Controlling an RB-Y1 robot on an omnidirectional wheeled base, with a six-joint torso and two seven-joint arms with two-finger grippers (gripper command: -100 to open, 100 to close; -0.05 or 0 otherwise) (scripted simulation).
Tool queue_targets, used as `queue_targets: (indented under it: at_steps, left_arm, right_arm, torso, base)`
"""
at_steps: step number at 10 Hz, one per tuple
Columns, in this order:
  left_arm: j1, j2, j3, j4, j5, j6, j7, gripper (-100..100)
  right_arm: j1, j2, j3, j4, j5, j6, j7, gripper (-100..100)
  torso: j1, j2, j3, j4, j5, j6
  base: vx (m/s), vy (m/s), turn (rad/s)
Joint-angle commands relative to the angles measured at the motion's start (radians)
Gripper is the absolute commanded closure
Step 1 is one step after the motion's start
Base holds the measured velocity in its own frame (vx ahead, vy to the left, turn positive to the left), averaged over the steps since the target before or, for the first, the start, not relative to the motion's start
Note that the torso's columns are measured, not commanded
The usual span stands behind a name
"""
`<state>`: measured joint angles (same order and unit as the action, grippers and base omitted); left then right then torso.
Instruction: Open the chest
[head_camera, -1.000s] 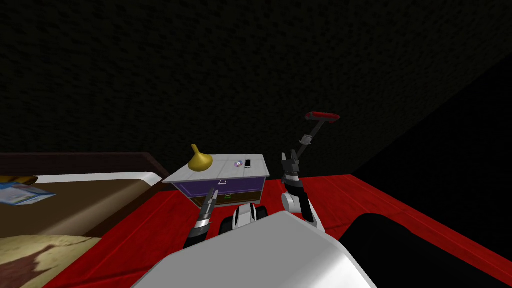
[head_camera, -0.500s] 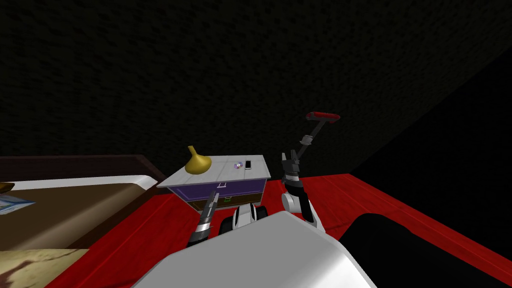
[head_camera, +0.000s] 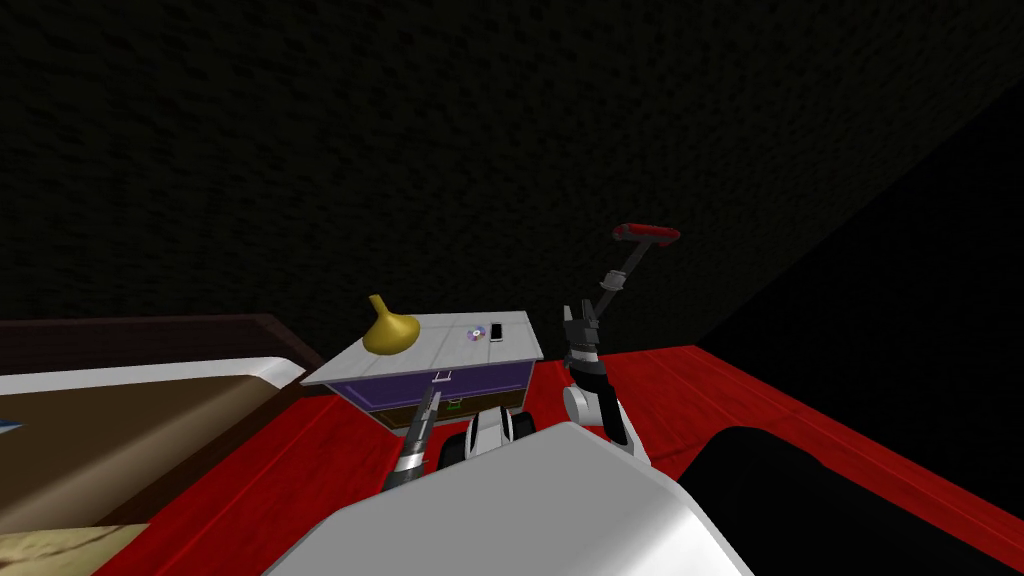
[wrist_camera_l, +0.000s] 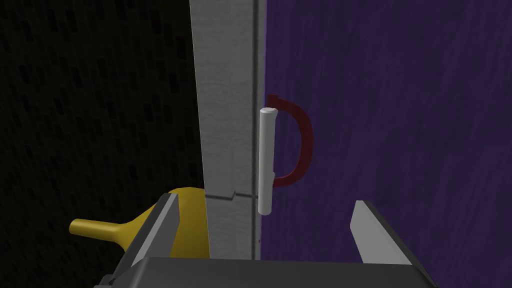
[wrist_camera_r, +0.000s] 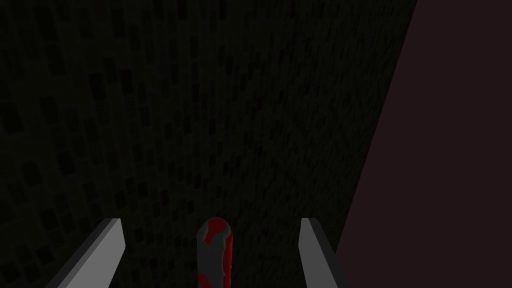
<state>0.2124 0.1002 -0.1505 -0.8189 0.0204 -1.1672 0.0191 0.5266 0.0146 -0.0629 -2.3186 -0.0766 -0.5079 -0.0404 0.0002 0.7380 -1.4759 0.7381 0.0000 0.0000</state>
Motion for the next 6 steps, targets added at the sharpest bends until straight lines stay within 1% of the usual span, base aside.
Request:
queue_targets:
  at_steps: [1,2,3,4,6]
  left_arm:
    - [-0.014,-0.025,-0.003,0.063,0.001,-0.033,-0.005,-100]
    - [-0.02,-0.048,-0.004,0.089,0.002,-0.045,-0.008,-100]
    - [-0.02,-0.048,-0.004,0.089,0.002,-0.045,-0.008,-100]
    - [-0.014,-0.043,-0.005,0.073,0.001,-0.035,-0.007,-100]
    - [-0.049,-0.044,0.003,0.052,0.004,0.018,-0.005,-100]
  right_arm:
    - [0.0,0.0,0.0,0.0,0.0,0.0,0.0,0]
    - [0.0,0.0,0.0,0.0,0.0,0.0,0.0,0]
    - [0.0,0.0,0.0,0.0,0.0,0.0,0.0,0]
    - [0.0,0.0,0.0,0.0,0.0,0.0,0.0,0]
    - [0.0,0.0,0.0,0.0,0.0,0.0,0.0,0]
  torso:
    - [0.0,0.0,0.0,0.0,0.0,0.0]
    - [0.0,0.0,0.0,0.0,0.0,0.0]
    - [0.0,0.0,0.0,0.0,0.0,0.0]
    - [-0.001,0.001,0.0,0.0,0.0,0.0]
    - [-0.001,0.001,0.001,0.0,0.0,0.0]
  base:
    - [0.041,0.021,-0.022]
    - [0.043,0.019,-0.027]
    - [0.027,0.012,-0.012]
    - [0.009,0.004,-0.001]
    - [-0.006,-0.002,0.005]
